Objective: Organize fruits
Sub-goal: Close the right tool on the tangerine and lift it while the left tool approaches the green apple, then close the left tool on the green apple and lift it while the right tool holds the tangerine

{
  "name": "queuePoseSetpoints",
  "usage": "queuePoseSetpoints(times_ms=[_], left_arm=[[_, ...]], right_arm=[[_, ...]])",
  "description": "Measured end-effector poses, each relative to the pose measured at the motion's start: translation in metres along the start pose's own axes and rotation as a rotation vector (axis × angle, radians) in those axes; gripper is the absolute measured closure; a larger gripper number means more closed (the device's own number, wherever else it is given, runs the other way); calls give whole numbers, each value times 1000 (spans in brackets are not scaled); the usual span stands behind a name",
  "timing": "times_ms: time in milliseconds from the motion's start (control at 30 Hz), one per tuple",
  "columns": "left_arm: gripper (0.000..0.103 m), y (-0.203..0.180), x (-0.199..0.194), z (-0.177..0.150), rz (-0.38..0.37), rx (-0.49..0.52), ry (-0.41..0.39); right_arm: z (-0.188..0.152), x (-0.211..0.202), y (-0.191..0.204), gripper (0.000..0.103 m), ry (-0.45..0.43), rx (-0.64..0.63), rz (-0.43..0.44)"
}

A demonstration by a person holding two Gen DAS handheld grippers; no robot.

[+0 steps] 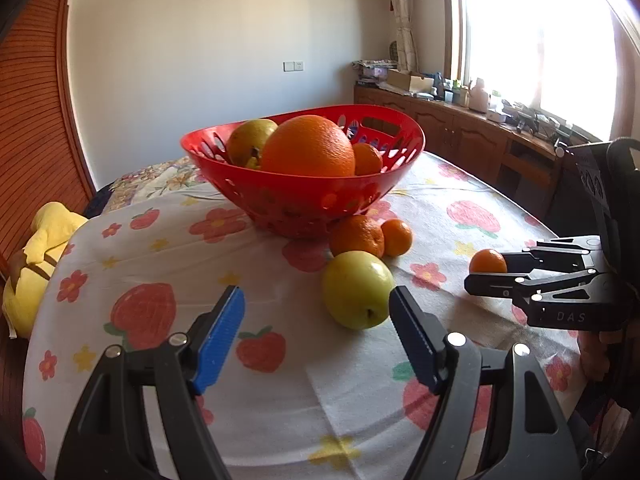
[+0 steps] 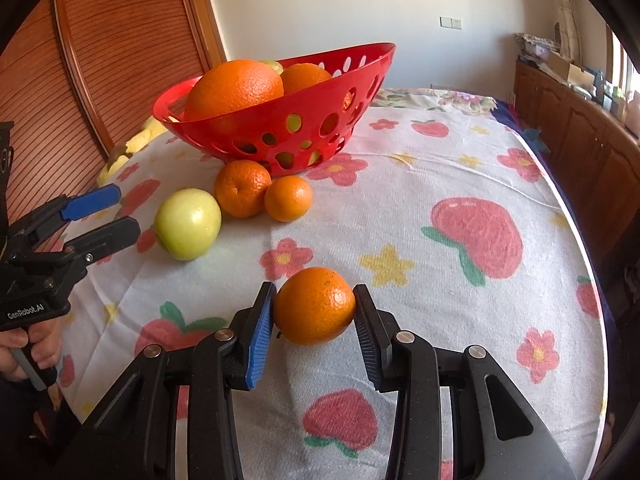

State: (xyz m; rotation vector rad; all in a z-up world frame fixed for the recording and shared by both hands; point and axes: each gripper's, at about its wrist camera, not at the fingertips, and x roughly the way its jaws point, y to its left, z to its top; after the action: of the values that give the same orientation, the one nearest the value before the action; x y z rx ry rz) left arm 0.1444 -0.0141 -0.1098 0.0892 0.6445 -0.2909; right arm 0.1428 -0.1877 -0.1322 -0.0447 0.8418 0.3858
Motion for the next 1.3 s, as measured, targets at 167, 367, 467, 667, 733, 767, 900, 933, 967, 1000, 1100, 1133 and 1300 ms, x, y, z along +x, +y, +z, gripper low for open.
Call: queuePoseSetpoints(times_ms=[167,367,467,667,733,767,900,933,967,1000,1100,1133,1300], left_arm=[[28,-8,5,9,-24,11,24],[28,-17,19,21,-38,40,64],[28,-19,32,22,-38,38,110],[28,-20,44,21,-48,28,143],[28,-19,46,22,-44,24,149],[28,-19,47,23,-45,22,151],[28,-20,50,26,-45,30,158],[28,-20,51,25,-45,33,162],[28,-20,52,25,-45,35,168],[28,-21,54,24,-44,36,173],[33,-21,57,21,-42,34,182],[36,-20,58,20,-42,32,185],[47,-19,62,15,-49,26,193]], right_arm=[[0,0,1,64,-2,-1,-1],[0,1,1,64,-5,-6,-5],[0,1,1,64,-6,-7,-6],[-1,1,3,64,-11,-16,-11],[-1,0,3,64,-11,-15,-12],[-1,0,3,64,-12,-15,-12],[-1,0,3,64,-12,-17,-13],[-1,0,3,64,-11,-17,-12],[-1,0,3,64,-11,-17,-11],[-1,0,3,64,-11,-16,-12],[-1,1,3,64,-11,-17,-11],[-1,1,3,64,-11,-17,-11],[-1,1,3,64,-11,-17,-12]])
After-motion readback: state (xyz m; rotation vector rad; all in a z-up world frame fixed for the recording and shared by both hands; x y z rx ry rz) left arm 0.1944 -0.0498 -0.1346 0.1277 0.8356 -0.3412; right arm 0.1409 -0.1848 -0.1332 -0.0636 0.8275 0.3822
